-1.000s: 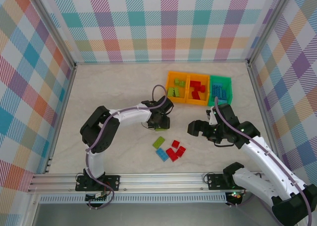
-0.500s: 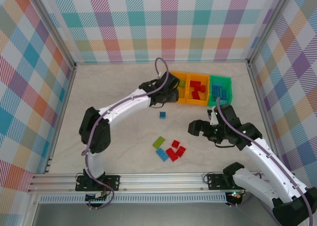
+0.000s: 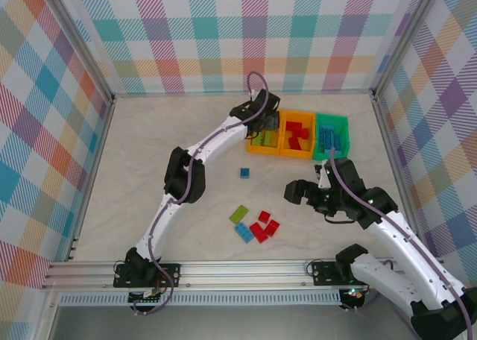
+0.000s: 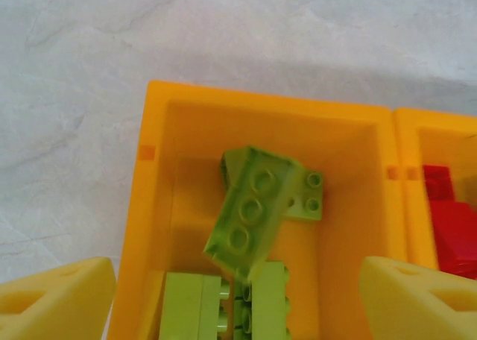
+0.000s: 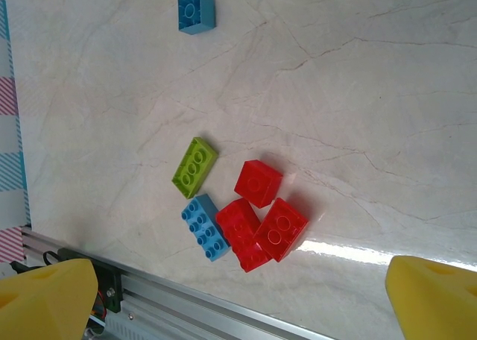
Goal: Sort the legos into containers by color
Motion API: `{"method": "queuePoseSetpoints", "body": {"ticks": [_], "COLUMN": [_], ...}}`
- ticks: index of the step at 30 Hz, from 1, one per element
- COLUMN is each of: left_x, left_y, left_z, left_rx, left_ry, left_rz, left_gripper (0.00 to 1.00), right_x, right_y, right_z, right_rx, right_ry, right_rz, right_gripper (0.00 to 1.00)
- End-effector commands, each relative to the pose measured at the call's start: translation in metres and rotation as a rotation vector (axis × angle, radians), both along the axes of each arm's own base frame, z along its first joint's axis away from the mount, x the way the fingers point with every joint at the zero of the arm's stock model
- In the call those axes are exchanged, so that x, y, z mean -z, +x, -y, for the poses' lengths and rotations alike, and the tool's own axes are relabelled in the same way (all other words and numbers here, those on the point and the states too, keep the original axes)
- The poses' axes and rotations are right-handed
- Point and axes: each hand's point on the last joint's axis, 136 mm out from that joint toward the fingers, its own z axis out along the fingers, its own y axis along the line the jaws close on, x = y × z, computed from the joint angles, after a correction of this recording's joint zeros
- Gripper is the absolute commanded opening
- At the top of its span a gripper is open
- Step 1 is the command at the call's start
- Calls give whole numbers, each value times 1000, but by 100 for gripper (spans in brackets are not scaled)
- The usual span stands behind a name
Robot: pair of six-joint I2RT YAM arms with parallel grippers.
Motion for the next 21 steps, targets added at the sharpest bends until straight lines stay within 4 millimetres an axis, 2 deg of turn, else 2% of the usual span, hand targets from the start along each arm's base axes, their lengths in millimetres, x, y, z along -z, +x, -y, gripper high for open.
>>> {"method": "queuePoseSetpoints", "body": {"ticks": [1,3,6,10,13,15,18,21], "left_x": [-70,-83,-112,-156,-170,-173,-162,-138], "left_y": [-10,-20,-48,-105,-158,-195,-253,-318], "left_z": [3,1,-6,-33,-58,-73,-95,-116], "left_rx": [42,63,112,209,357,499,738,1039], "left_ry": [-60,-80,-145,-233,-200,-140,-5,122], "left_rz": [80,74,69,157,221,257,301,322], "left_gripper": [87,86,85,85,85,86,92,96], "right_x": [-5,-5,-2,13,32,44,62,85], "right_y": [6,9,13,12,8,6,2,-7], "right_z": [-4,-7,-8,-12,-19,-27,-37,-48], "right_rx": [4,-1,-1,-39,-69,-89,-70,-3], "right_ry": [7,12,2,-73,-148,-194,-257,-320], "right_rz": [9,8,3,-15,-62,-83,-138,-229], "right_gripper": [100,100,100,97,95,95,93,90]}}
